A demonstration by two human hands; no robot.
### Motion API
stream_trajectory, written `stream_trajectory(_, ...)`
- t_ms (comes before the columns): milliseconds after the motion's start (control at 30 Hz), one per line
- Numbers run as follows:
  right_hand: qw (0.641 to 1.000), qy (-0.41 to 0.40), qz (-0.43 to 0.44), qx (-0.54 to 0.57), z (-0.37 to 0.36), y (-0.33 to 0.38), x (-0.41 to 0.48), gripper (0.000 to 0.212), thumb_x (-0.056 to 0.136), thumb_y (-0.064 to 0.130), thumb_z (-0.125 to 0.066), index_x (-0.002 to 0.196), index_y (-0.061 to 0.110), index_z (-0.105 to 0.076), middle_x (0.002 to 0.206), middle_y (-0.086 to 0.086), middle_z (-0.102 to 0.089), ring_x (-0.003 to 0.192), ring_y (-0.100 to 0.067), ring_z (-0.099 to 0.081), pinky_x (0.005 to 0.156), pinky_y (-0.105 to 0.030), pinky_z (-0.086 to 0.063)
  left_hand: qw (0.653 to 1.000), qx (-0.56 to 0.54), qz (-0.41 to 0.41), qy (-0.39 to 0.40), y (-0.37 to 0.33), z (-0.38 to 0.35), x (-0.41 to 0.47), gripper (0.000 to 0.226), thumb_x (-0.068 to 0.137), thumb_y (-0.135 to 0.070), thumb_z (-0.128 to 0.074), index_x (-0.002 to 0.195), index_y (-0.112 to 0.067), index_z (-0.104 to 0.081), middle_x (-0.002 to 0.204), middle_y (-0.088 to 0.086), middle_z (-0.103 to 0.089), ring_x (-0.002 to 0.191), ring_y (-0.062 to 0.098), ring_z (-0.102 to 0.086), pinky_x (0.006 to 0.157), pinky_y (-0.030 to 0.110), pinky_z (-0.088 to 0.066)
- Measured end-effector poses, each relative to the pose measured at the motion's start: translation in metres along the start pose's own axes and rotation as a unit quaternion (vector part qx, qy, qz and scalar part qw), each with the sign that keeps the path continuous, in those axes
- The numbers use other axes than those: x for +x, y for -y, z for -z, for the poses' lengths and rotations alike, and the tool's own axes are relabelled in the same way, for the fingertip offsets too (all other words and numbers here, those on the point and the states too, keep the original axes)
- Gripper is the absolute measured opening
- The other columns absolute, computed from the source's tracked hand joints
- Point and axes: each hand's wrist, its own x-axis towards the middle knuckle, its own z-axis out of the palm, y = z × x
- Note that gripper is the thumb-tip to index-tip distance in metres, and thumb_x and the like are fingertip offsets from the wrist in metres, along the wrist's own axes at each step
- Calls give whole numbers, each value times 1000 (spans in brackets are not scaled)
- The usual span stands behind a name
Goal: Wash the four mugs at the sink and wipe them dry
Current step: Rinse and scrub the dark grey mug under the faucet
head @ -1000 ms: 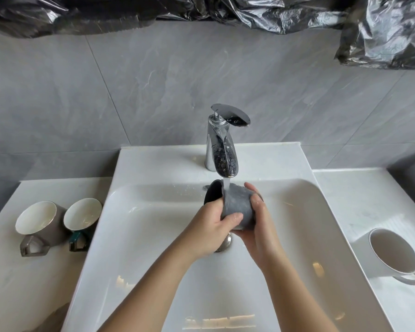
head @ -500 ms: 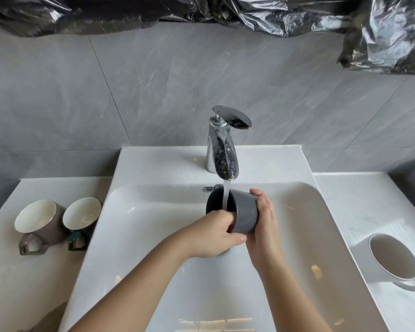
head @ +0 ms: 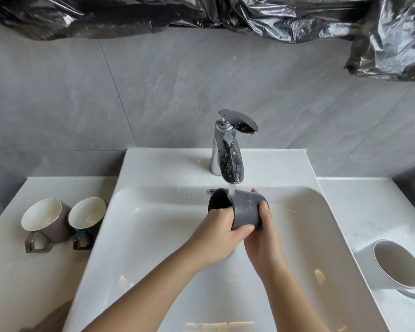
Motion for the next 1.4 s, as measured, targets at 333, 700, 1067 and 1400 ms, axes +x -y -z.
stream_trajectory(333, 998, 20, -56, -9, 4, 0, -1, 54, 92, 49, -46, 127, 10, -63, 122, -14, -69, 111, -29, -66, 89, -39, -54, 981, 187, -40, 15, 4, 5, 2, 34, 98, -38, -47, 81, -10, -56, 82, 15, -67, 80, 34, -61, 73, 40, -49)
stream_trajectory(700, 992, 51, -107, 43, 8, 1, 4, 39, 88, 40, -48, 102, 17, -76, 90, -8, -75, 74, -21, -72, 57, -29, -57, 990, 132, -38, 28, 8, 14, -5, 41, 99, -40, -39, 68, -13, -46, 77, 14, -62, 76, 32, -57, 68, 39, -45)
stream_trajectory(1067, 989, 41, -141, 28, 3, -1, 2, 55, 82, 50, -56, 110, 5, -71, 102, -19, -72, 86, -28, -71, 63, -31, -57, 865, 445, -214, 92, 33, 20, 2, 23, 92, -30, -53, 95, -10, -63, 92, 10, -69, 93, 32, -62, 80, 38, -52)
stream_trajectory(1400, 989, 3, -112, 95, 1, 0, 3, 53, 90, 43, -44, 112, 6, -74, 125, -19, -66, 116, -31, -65, 88, -37, -58, 894, 423, -114, 93, 3, 21, 11, 37, 98, -40, -48, 91, -7, -63, 94, 15, -67, 96, 31, -57, 79, 35, -41)
